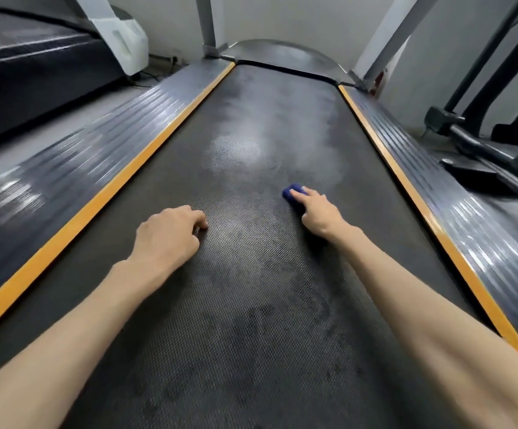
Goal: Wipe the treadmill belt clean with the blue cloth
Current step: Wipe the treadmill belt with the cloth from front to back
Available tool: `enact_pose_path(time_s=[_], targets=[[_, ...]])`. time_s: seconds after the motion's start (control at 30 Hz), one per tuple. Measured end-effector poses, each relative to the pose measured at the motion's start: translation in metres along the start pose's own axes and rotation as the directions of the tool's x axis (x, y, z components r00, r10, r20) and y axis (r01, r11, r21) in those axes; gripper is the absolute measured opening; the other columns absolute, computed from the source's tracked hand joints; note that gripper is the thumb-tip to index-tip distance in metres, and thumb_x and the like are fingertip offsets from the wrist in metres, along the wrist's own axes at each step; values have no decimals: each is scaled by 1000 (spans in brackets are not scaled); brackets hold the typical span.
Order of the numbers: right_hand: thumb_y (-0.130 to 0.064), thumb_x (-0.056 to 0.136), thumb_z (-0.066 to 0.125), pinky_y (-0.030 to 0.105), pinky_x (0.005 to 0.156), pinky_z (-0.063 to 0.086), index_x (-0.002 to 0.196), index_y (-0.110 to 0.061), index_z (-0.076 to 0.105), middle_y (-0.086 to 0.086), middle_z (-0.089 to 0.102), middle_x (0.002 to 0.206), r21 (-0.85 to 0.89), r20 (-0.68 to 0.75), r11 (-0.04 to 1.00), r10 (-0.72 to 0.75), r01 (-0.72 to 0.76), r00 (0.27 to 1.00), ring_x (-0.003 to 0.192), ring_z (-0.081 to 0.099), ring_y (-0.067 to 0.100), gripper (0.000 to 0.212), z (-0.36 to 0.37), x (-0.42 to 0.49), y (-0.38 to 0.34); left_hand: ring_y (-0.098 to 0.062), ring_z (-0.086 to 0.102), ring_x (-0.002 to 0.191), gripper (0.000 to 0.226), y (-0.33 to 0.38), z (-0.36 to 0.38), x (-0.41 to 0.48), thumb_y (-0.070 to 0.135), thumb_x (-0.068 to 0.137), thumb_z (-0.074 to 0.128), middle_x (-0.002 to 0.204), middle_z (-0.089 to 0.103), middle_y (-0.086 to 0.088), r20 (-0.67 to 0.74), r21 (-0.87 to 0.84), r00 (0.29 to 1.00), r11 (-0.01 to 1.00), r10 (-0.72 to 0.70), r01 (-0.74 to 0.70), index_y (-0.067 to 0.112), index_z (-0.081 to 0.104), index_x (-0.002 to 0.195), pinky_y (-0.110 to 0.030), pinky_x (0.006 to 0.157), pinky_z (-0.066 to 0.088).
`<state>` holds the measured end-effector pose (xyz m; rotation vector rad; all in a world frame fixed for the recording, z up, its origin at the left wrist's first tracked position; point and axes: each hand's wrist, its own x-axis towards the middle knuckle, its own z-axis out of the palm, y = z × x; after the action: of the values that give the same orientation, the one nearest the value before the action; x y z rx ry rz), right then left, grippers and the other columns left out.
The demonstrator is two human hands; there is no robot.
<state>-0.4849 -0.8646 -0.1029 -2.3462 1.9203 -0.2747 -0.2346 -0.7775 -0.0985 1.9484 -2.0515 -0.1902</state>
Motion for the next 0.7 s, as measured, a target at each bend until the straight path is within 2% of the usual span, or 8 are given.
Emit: enact_pose_path(time_s=[0.07, 0.17, 0.23, 0.33, 0.43, 0.53, 0.6, 0.7], targets=[[5, 84, 42, 38, 116, 12, 143, -24, 30, 4, 20, 154, 35, 35, 978, -208, 206, 978, 140, 20, 24, 67, 12, -11, -31, -26, 55, 106, 37, 1, 5, 0, 9, 84, 45, 116, 58, 8, -25, 10, 1000, 1000, 15, -15, 34, 60, 107, -36, 81, 45], [10, 83, 38, 31, 116, 12, 142, -26, 34, -3, 22, 154, 138, 64, 851, -519, 507, 852, 139, 22, 19, 70, 29, -35, -58, -28, 56, 105, 37, -9, 6, 0, 7, 80, 46, 114, 61, 5, -15, -83, 998, 995, -53, 51, 32, 63, 101, -36, 82, 45], [11, 81, 36, 35, 117, 10, 143, -26, 32, -1, 20, 154, 96, 84, 916, -397, 389, 914, 141, 21, 21, 72, 22, -17, -37, -27, 55, 109, 40, -11, 8, -4, 4, 78, 44, 117, 62, 5, -3, -156, 999, 987, -48, 47, 31, 63, 102, -38, 89, 44], [7, 82, 38, 34, 112, 14, 144, -19, 31, 7, 22, 153, 15, 7, 1000, 9, -9, 1000, 139, 23, 26, 67, 9, 16, -15, -21, 51, 118, 46, -13, 3, -6, -3, 80, 41, 124, 60, 5, 20, -191, 1000, 982, 0, 3, 22, 65, 110, -38, 107, 33], [0, 86, 45, 30, 111, 14, 143, -18, 32, 6, 23, 153, 34, -4, 972, -231, 231, 973, 139, 22, 21, 61, 25, 5, -64, -17, 45, 125, 48, -13, -4, -5, -2, 82, 41, 135, 52, 7, 68, -167, 995, 984, 69, -57, 24, 64, 116, -40, 112, 26], [-1, 90, 43, 20, 109, 13, 141, -28, 36, -4, 25, 152, 183, 34, 848, -510, 497, 859, 137, 25, 17, 58, 33, -14, -87, -17, 52, 117, 44, -19, -7, -11, 7, 85, 44, 130, 53, 8, -27, -4, 999, 999, 39, -40, 30, 62, 118, -36, 107, 33], [5, 87, 38, 25, 111, 14, 142, -28, 35, -3, 23, 153, 143, 44, 909, -400, 391, 915, 137, 26, 21, 64, 26, 10, -68, -21, 56, 106, 39, -30, -9, -17, 7, 84, 45, 118, 59, 4, -132, 27, 991, 999, -17, 21, 26, 64, 112, -34, 97, 38], [3, 84, 37, 34, 110, 26, 143, -22, 34, 6, 22, 153, 77, 29, 997, -22, 20, 999, 136, 29, 29, 64, 20, 50, -57, -21, 54, 102, 38, -46, -6, -19, 3, 80, 47, 108, 61, 3, -132, -46, 990, 998, -44, 38, 22, 66, 108, -34, 90, 43]])
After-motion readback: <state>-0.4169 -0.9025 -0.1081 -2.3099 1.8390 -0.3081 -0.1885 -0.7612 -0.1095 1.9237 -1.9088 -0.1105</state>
